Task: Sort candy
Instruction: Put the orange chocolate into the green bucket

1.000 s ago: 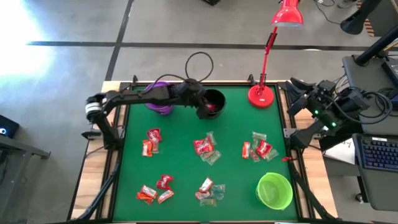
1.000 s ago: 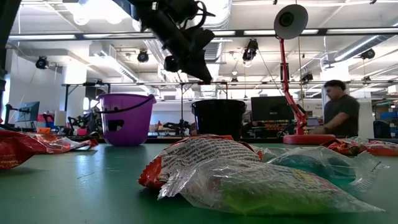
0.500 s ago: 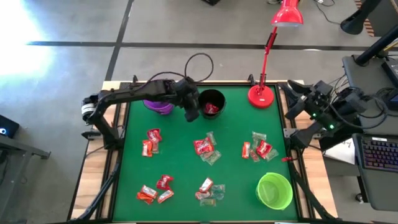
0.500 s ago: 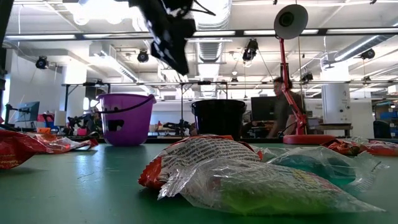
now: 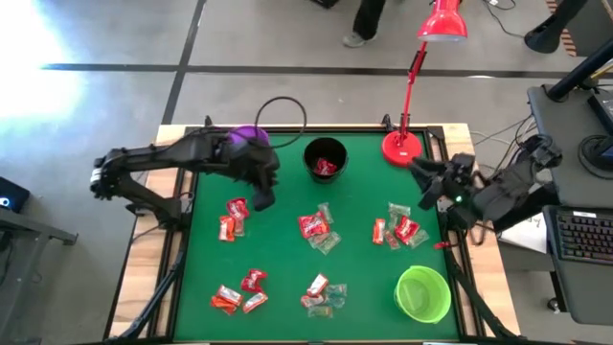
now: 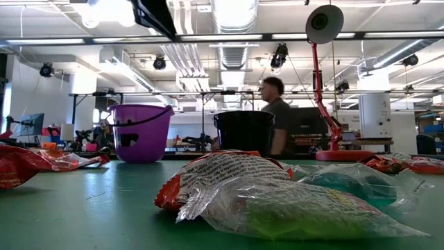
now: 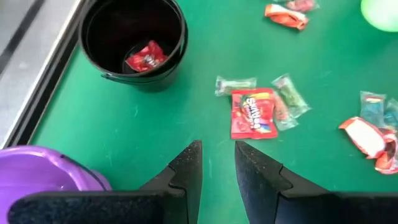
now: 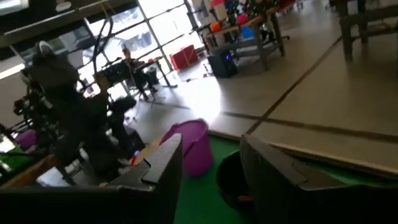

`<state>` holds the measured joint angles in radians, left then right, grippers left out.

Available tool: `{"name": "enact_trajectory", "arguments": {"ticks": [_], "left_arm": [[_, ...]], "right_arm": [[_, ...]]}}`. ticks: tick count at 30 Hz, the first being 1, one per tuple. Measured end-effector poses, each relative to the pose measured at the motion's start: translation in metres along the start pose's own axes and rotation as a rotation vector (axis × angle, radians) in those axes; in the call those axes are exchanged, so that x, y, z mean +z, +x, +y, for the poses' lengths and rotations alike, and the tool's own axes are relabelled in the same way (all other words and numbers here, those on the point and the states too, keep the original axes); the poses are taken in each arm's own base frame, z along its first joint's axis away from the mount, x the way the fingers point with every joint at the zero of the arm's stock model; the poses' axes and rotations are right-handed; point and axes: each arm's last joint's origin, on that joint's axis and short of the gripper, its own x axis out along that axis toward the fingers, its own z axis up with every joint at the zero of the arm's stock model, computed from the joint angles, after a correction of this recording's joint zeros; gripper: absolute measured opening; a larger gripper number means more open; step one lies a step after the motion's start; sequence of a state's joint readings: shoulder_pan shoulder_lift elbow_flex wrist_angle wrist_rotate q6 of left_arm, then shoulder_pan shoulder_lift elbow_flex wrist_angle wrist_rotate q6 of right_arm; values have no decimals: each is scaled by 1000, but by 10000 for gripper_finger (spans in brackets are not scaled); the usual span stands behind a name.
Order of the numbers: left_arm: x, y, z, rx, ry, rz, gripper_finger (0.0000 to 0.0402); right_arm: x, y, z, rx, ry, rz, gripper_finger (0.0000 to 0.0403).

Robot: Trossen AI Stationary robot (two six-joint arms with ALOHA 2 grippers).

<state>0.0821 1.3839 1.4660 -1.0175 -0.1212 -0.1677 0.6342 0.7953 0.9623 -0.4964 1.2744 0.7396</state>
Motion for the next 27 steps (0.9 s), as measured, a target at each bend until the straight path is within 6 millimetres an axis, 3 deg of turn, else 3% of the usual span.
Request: {"name": "enact_trajectory", "arguments": {"ticks": [7,16,22,27], "left_arm": [[-31,-25,3,57,-29,-21,77],[-73,-34,12,54,-77,-25,77],[-88,-38,16,48,-81,-46,77],[-95,-44,18,44,-75,-66,77]], "right_arm": [[-28,15,23,-6,86,74,153],[-63,55,33,-71,286,316,153],[-69,72,42,-168,260,447,153],[-56,80,53,-273,141,483,153]]}}
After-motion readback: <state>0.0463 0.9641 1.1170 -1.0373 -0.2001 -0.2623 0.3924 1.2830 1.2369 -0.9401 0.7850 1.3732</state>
